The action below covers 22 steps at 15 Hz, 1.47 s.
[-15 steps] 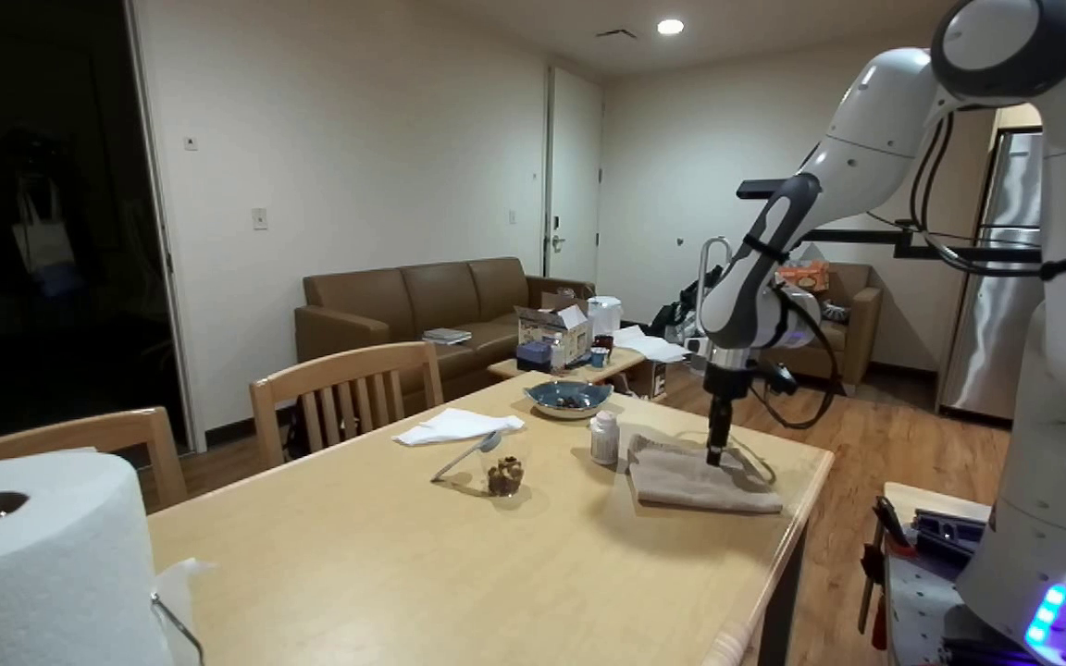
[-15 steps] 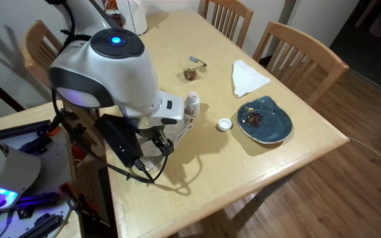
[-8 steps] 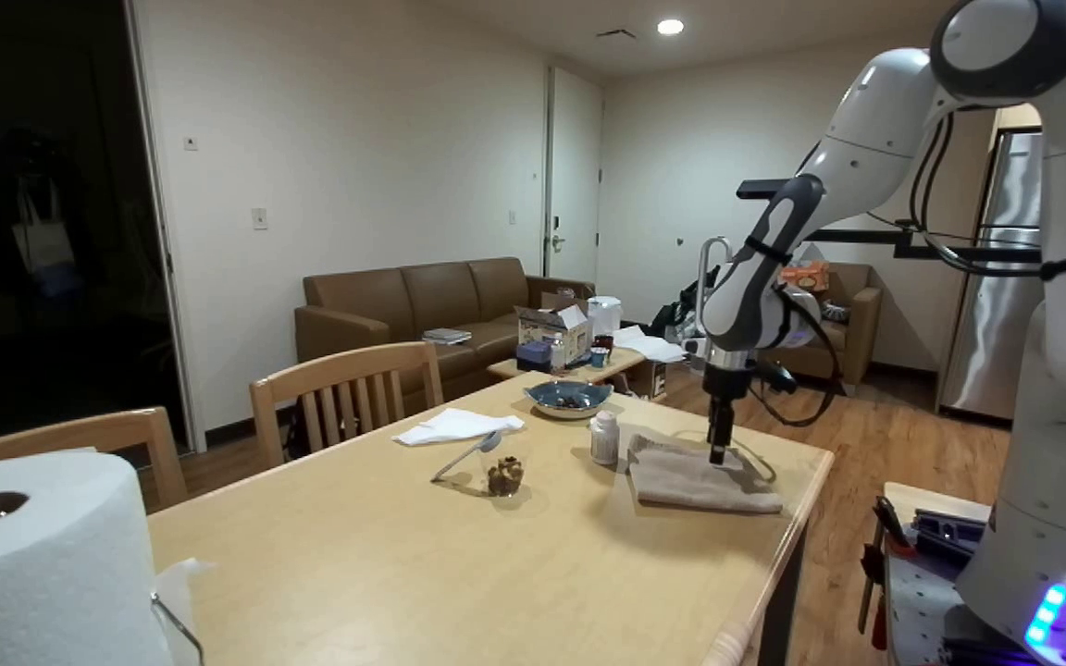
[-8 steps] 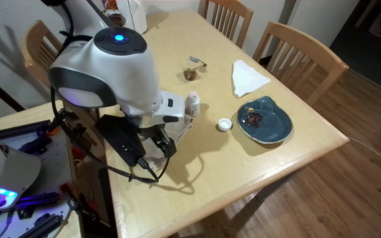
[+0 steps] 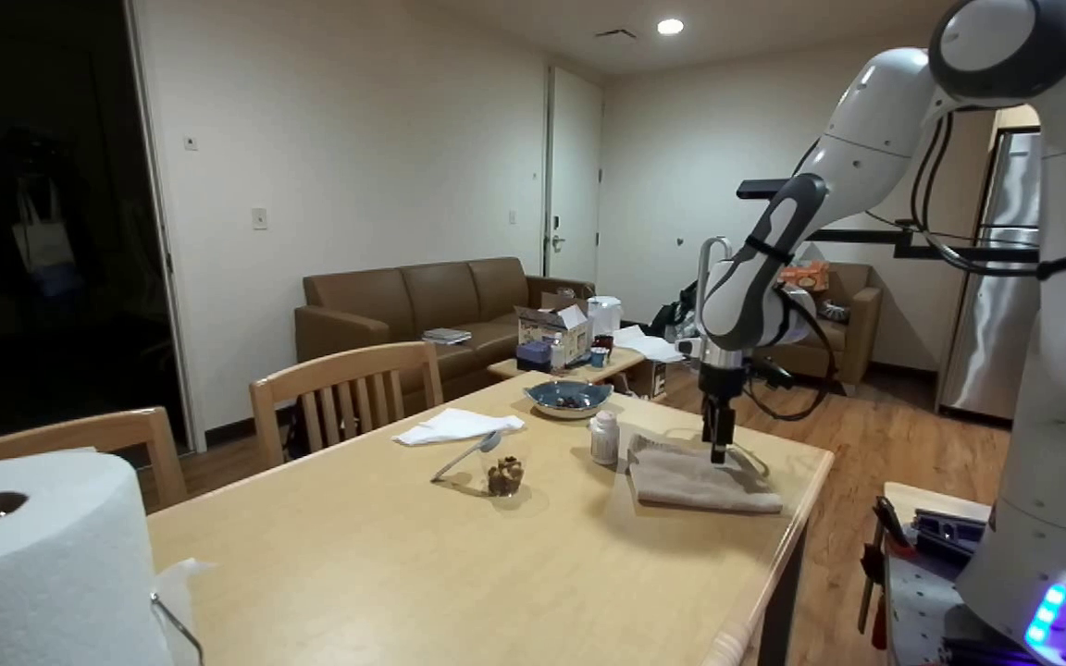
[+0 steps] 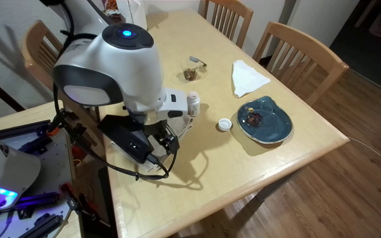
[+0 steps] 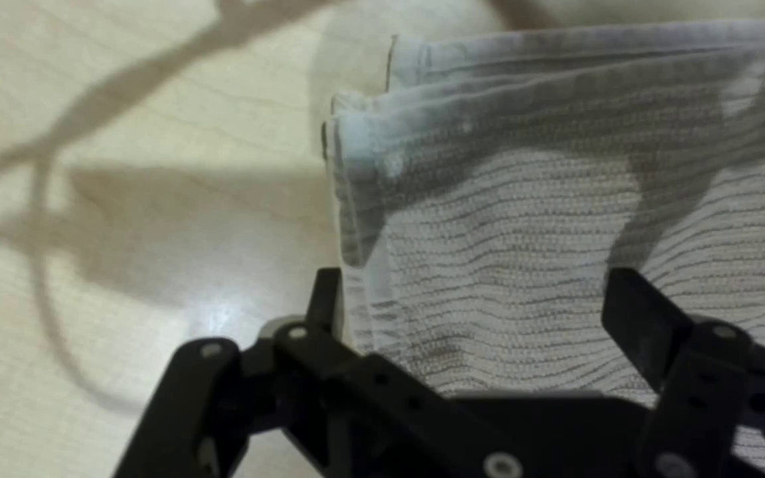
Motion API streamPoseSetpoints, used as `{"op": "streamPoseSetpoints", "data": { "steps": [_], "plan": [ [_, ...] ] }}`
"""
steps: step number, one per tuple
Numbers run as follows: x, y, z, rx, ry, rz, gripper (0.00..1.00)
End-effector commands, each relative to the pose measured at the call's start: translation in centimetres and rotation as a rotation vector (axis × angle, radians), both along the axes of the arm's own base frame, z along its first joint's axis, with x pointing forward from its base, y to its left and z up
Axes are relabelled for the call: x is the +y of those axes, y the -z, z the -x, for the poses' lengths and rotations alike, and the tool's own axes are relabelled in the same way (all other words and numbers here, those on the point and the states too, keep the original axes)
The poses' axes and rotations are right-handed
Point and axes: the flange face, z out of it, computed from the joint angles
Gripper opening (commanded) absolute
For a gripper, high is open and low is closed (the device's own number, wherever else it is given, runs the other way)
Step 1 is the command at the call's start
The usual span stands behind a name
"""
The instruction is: Unfold the towel
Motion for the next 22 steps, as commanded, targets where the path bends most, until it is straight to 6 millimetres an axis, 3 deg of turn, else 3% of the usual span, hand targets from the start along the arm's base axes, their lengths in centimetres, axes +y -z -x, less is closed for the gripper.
{"op": "streamPoseSetpoints", "data": {
  "steps": [1,7,14,22],
  "plan": [
    [0.0,0.0,0.0,0.016,-0.021,0.001,1.00],
    [0.2,0.2,0.0,0.058,-0.090,0.001,1.00],
    [-0.5,-0.7,-0.7,-0.029,-0.148,0.132,1.00],
    [-0.2,-0.7,-0.5,-0.063,-0.070,0.101,1.00]
  ]
}}
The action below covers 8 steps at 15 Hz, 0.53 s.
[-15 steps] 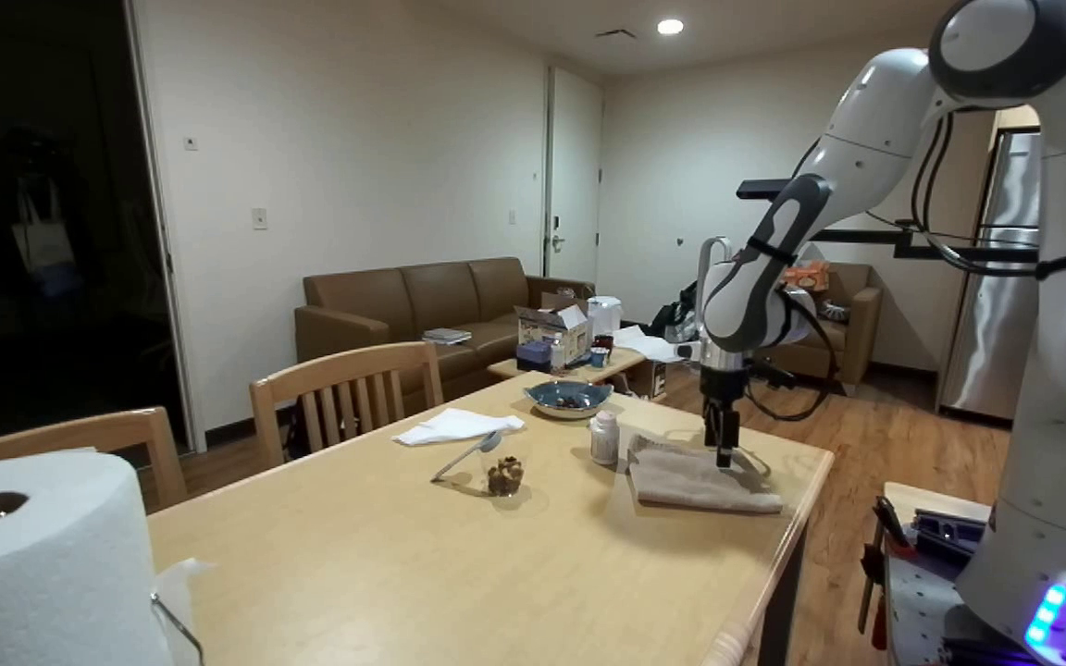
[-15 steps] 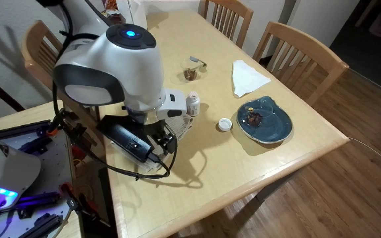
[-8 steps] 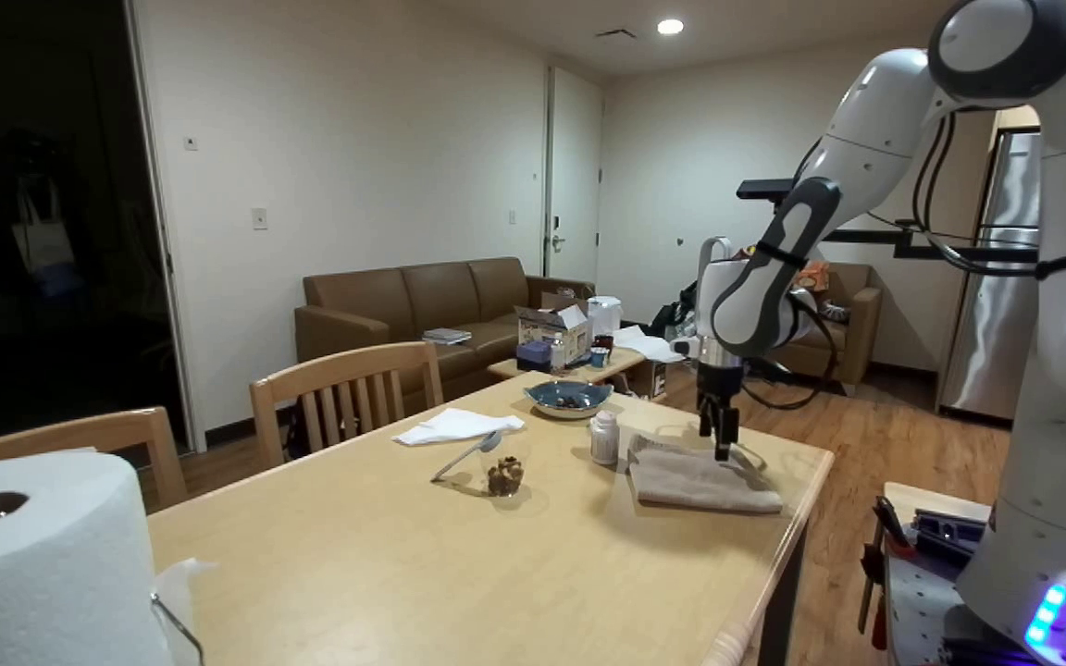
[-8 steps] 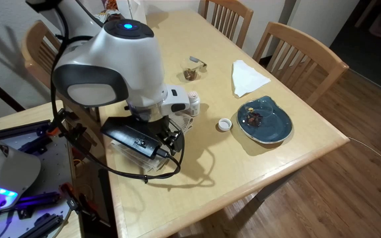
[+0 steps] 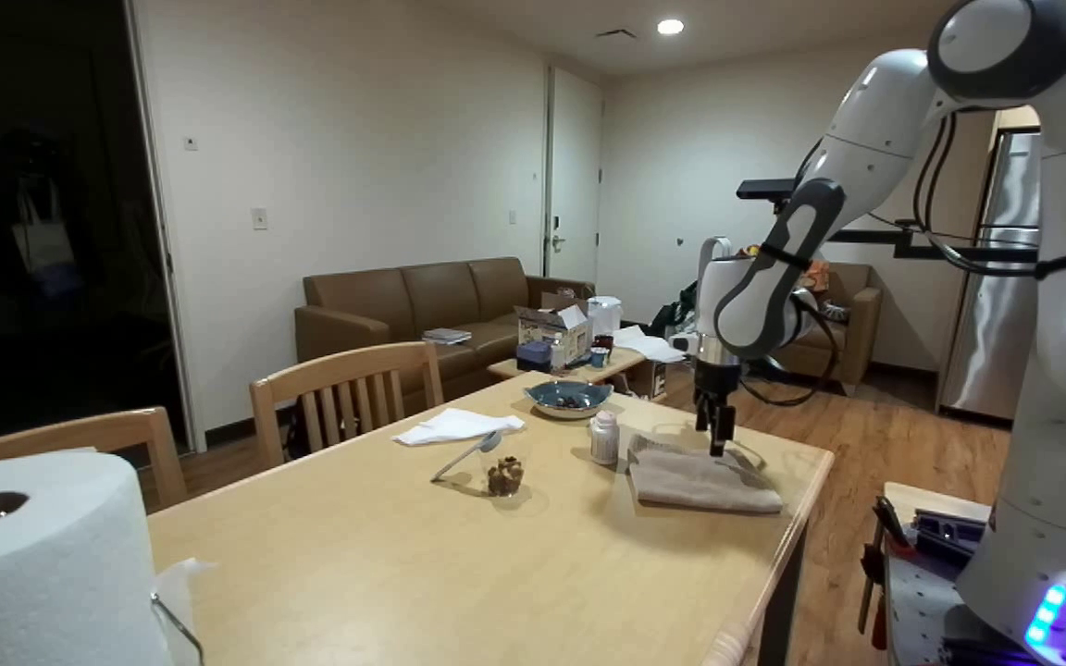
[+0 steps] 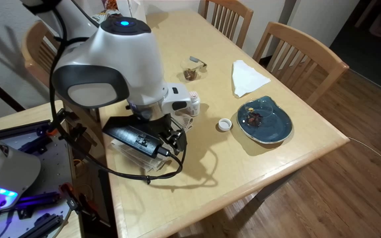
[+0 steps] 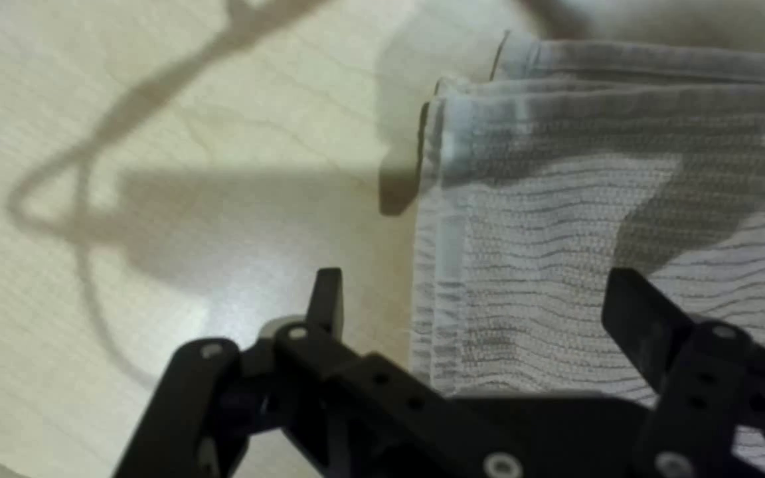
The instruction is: Unfold the towel
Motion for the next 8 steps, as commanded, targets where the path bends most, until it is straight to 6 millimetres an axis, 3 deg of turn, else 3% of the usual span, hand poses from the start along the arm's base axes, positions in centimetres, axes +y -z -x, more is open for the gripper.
{"op": "streamPoseSetpoints", "data": {
  "steps": [1,5,6,8],
  "plan": [
    [0.3,0.1,0.5,-0.025,0.101,-0.046,1.00],
    [0.3,0.1,0.2,-0.013,0.077,-0.037,1.00],
    [0.9,-1.6,0.4,-0.021,0.088,-0.041,1.00],
    [0.3,-1.0,-0.1,0.000,0.103,-0.052,1.00]
  ]
}}
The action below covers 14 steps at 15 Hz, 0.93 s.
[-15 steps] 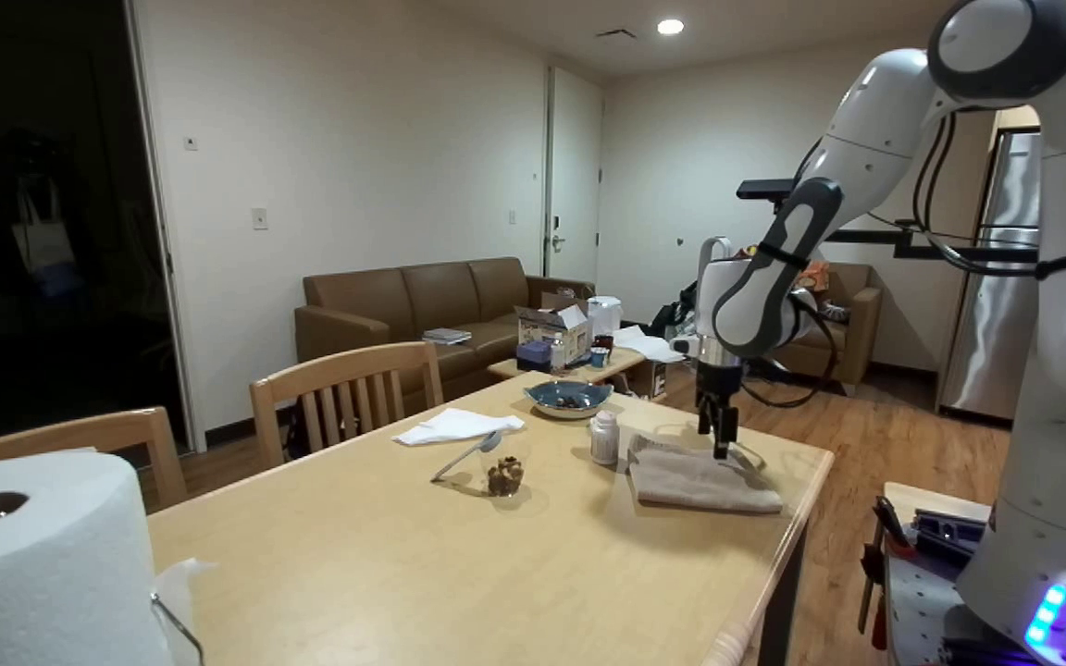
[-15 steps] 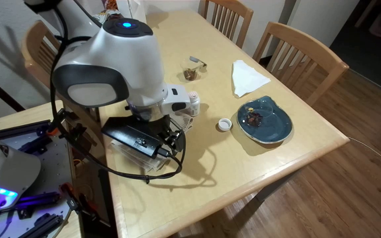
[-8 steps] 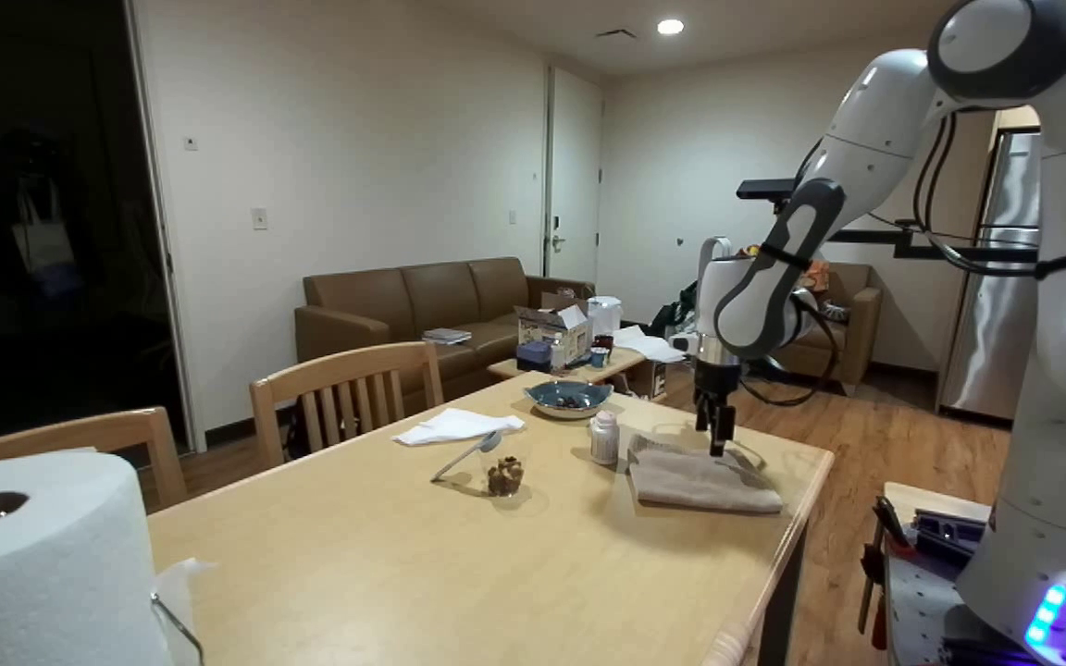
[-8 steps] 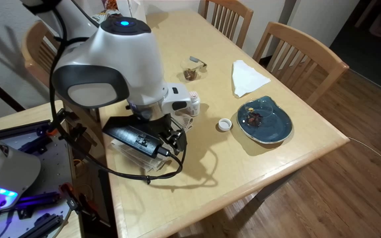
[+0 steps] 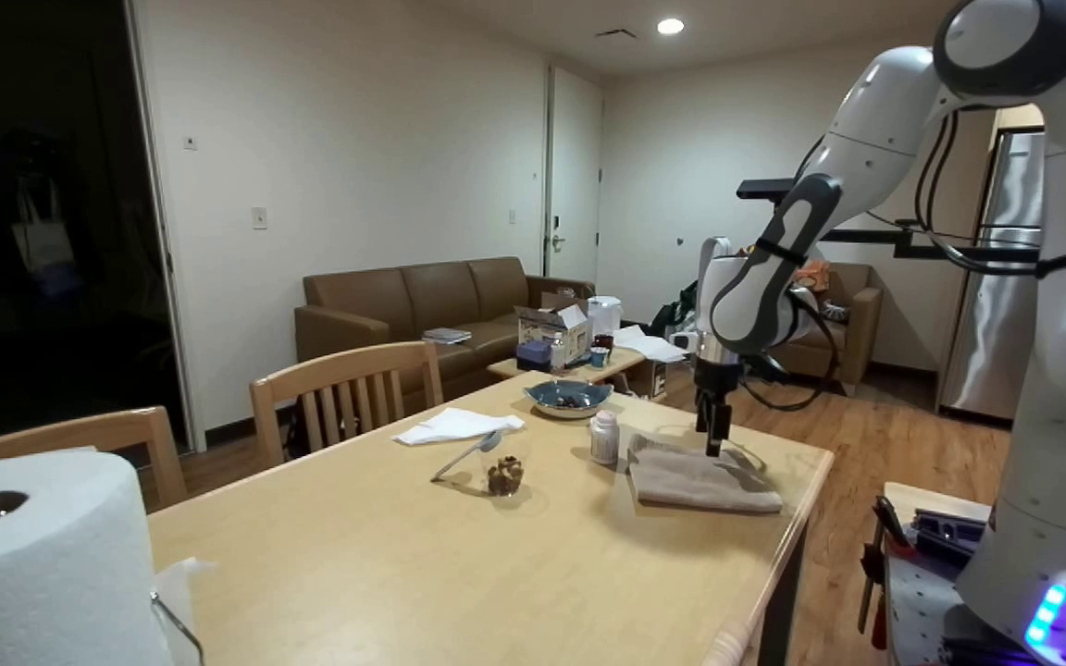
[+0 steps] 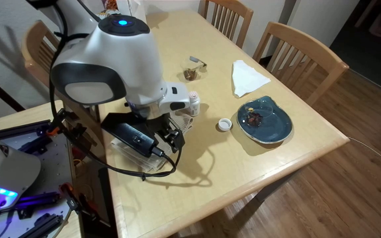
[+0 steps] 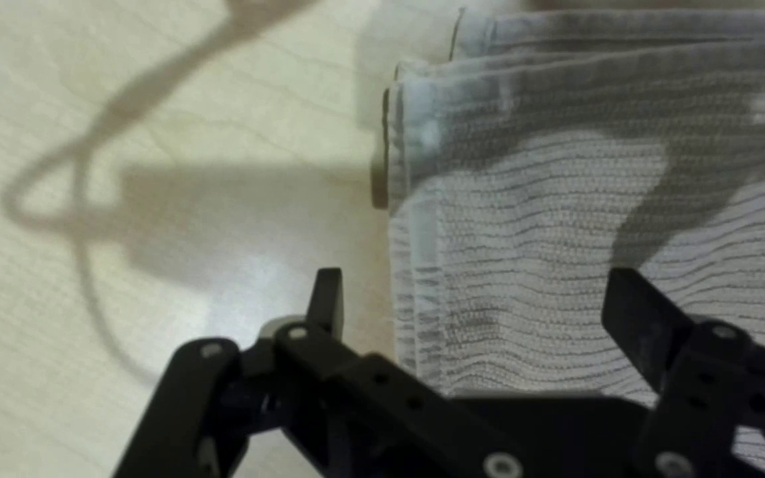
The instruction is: Unfold the towel
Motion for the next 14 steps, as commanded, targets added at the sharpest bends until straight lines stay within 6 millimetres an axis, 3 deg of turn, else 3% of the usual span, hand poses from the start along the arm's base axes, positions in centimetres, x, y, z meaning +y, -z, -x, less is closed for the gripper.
{"op": "streamPoseSetpoints", "data": {
  "steps": [1,13,14],
  "plan": [
    [-0.4,-0.5,-0.4,0.015,0.037,-0.008,1.00],
    [-2.8,3.6,0.5,0.107,0.093,0.036,1.00],
    [-3.2,3.9,0.7,0.116,0.097,0.049,0.75]
  ]
}}
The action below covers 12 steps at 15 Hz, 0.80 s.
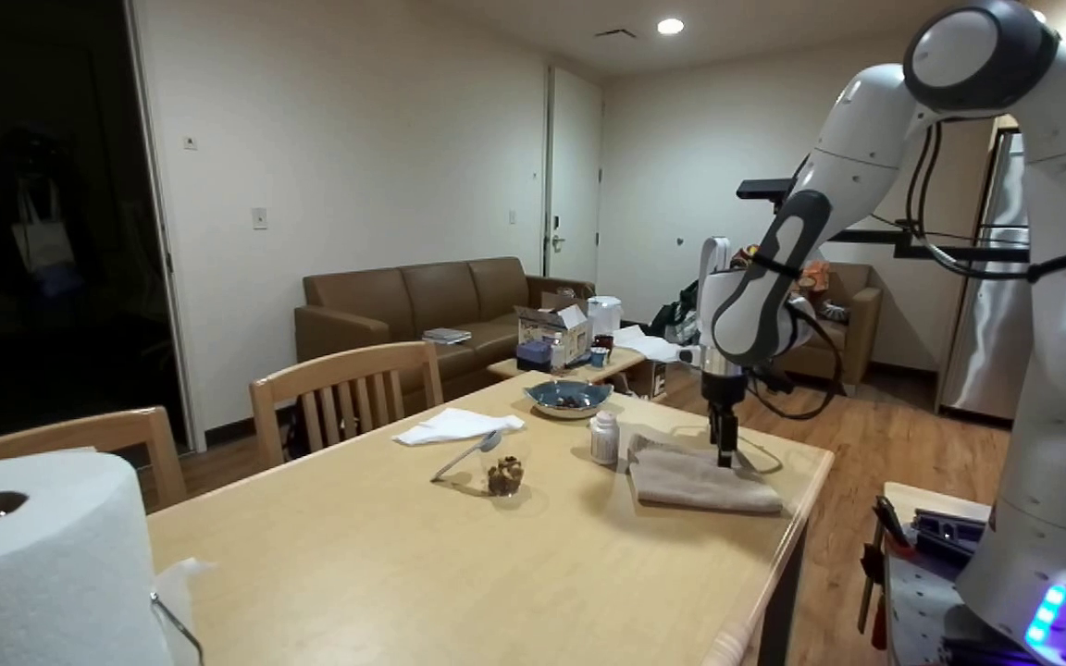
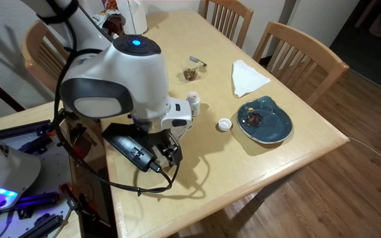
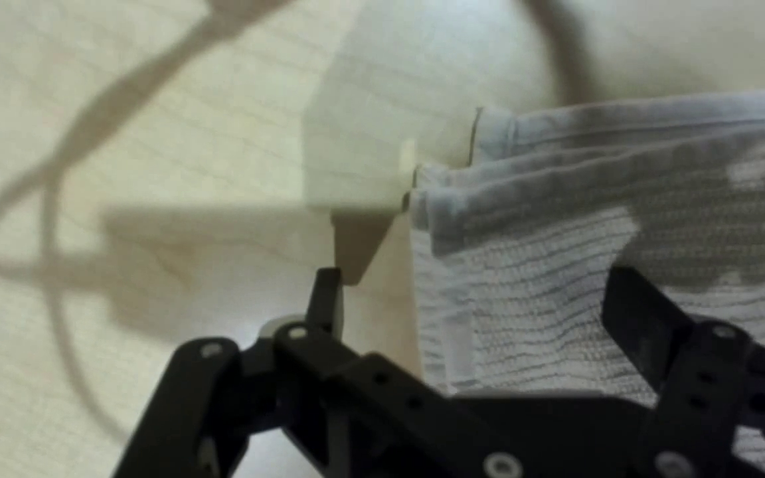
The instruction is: Unfold the towel
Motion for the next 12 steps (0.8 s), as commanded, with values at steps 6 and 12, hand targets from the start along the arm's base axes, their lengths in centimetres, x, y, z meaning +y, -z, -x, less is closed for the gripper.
{"op": "streamPoseSetpoints", "data": {
  "steps": [6,12],
  "plan": [
    [-3.3,1.4,0.7,0.034,0.112,0.041,0.39],
    [-5.7,1.9,3.0,0.106,0.306,-0.060,0.03]
  ]
}}
